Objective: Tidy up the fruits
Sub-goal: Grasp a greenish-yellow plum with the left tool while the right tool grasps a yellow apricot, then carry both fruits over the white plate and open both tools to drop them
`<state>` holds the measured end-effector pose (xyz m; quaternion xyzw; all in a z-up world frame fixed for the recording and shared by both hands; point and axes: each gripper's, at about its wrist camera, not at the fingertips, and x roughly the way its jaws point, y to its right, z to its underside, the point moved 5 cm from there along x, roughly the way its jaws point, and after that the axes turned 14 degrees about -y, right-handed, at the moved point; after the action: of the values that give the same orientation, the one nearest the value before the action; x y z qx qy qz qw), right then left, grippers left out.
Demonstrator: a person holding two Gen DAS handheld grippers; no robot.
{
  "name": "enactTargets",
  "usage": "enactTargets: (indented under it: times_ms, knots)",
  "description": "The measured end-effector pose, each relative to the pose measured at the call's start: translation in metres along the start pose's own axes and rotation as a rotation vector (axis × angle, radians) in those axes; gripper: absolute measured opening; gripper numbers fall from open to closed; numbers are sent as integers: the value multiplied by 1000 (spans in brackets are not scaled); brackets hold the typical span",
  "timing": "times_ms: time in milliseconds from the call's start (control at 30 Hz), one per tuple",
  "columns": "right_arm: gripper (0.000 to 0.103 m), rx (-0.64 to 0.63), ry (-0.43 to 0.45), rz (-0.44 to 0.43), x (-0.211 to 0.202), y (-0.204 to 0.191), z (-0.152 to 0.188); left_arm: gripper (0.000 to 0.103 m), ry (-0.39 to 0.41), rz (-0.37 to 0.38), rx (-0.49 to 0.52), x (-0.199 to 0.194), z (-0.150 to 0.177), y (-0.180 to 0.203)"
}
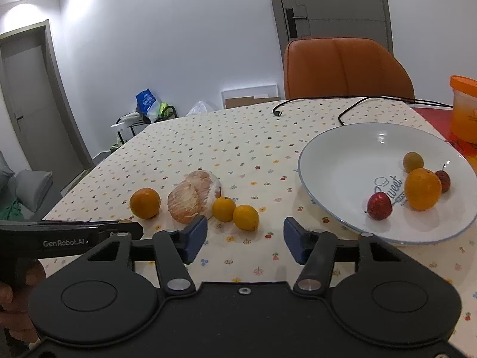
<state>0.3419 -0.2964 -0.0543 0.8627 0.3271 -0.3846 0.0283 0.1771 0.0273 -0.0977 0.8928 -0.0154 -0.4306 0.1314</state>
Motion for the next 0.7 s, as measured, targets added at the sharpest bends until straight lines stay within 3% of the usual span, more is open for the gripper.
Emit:
enactTargets:
  times_ms: [100, 367, 433, 500, 533, 700]
  knots:
    - [47, 1, -13, 1, 7, 0, -5, 25, -3, 3, -6, 2, -2, -3]
    - [45, -31, -32, 19, 26, -5, -14, 25, 0, 10, -25, 3, -7, -13]
    - [40, -52, -39, 34, 32, -7, -13, 25, -3, 3, -23, 5, -8, -14]
    - [24, -54, -53, 28, 37, -6, -12, 25, -9, -10, -16, 7, -9, -14]
    - [22, -45, -54, 25, 36, -6, -11, 25, -11, -16, -15, 7, -10, -13]
    - [22, -44, -22, 4, 22, -4, -8, 25, 9, -16, 1, 3, -14, -4]
